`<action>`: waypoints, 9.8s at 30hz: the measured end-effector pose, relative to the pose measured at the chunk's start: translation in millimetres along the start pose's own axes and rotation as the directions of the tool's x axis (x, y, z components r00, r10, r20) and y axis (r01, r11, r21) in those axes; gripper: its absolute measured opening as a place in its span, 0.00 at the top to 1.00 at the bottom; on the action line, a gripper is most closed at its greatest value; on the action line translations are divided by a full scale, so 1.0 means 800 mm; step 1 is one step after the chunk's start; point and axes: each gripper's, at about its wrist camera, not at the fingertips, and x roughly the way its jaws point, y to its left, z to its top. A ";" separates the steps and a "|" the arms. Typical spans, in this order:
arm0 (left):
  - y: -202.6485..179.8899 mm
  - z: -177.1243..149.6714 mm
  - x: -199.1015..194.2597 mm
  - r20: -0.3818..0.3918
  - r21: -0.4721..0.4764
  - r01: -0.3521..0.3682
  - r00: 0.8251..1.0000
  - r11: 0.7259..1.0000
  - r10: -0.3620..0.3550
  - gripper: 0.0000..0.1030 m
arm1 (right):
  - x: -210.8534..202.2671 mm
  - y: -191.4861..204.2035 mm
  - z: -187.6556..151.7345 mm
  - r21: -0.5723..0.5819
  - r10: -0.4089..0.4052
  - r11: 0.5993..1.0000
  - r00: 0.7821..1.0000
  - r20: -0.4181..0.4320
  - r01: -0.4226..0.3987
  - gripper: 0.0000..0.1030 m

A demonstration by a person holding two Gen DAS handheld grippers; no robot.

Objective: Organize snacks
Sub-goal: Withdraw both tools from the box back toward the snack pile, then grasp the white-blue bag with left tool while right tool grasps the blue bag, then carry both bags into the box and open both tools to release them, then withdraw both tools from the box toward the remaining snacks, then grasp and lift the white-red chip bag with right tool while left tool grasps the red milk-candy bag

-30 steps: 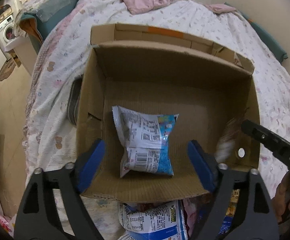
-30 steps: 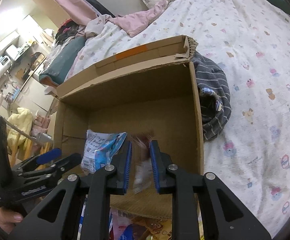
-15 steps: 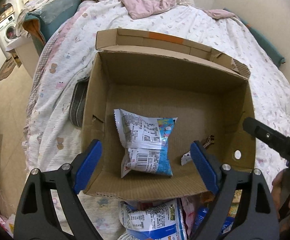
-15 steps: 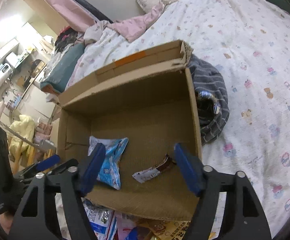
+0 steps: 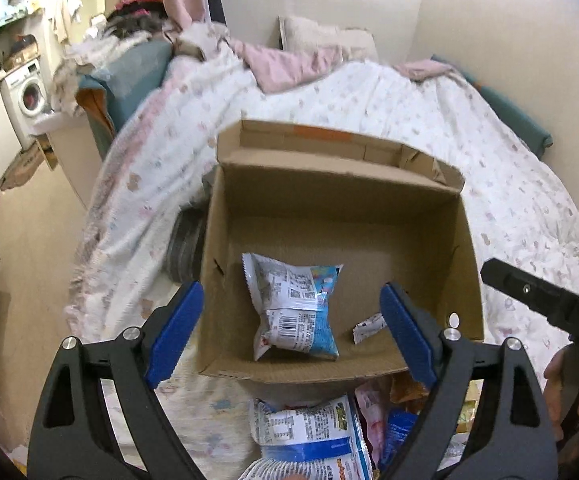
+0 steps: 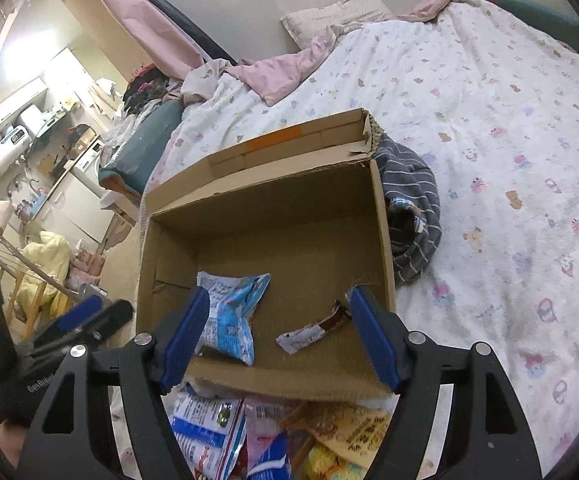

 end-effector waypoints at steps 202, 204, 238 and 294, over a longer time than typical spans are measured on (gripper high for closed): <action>-0.015 0.042 0.142 -0.164 0.066 -0.011 0.986 0.998 0.022 0.45 | 0.091 -0.013 0.017 0.009 0.013 1.000 0.989 -0.146 -0.012 0.70; -0.015 0.041 0.142 -0.171 0.065 -0.003 0.985 0.998 0.014 0.41 | 0.091 -0.013 0.017 0.013 0.016 1.000 0.989 -0.146 -0.014 0.70; -0.017 0.028 0.080 -0.103 0.060 -0.013 0.994 0.998 0.019 0.22 | 0.051 -0.014 0.027 0.036 0.058 0.998 0.996 -0.061 -0.056 0.29; 0.038 -0.134 -0.042 -0.205 -0.052 -0.029 0.979 0.998 0.017 0.22 | -0.091 -0.067 -0.149 0.134 0.001 0.991 0.982 -0.188 0.025 0.24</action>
